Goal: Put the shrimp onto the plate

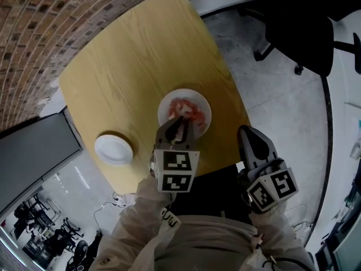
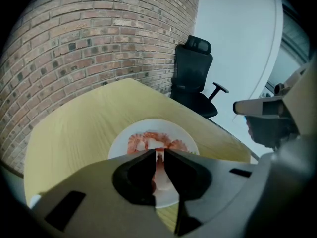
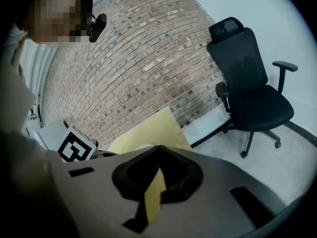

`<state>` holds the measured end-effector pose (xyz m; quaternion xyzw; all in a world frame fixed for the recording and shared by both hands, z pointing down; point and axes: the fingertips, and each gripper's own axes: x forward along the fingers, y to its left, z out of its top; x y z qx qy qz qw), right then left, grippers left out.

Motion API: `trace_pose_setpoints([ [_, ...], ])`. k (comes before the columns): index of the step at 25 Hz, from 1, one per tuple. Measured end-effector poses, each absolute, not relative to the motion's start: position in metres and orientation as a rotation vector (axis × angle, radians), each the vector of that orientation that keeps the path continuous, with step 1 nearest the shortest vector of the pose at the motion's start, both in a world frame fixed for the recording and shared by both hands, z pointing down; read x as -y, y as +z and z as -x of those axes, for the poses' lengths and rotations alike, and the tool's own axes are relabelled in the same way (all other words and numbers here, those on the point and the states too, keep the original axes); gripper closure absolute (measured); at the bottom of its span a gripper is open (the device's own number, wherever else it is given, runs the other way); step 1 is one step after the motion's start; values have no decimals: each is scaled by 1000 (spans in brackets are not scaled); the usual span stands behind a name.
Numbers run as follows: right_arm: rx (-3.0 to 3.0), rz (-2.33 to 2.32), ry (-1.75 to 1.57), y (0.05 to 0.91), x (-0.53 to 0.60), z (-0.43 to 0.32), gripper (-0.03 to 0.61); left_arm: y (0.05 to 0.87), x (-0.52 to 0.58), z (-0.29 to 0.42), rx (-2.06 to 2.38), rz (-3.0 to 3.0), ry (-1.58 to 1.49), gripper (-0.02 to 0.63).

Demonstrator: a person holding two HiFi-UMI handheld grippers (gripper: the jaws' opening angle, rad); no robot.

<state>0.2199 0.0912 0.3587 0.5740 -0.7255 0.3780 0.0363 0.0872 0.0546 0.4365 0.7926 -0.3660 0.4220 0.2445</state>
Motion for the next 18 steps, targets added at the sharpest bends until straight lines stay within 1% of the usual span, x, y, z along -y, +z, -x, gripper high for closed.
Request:
trace_pose_setpoints([
  [9, 2282, -1721, 1122, 345, -83, -214, 555, 414, -55, -82, 1039, -2187, 1099, 563],
  [14, 2344, -1636, 1084, 329, -79, -193, 555, 376, -60, -53, 1166, -2213, 997, 564],
  [18, 2411, -1559, 1044, 304, -83, -159, 555, 342, -75, -19, 1245, -2245, 884, 565],
])
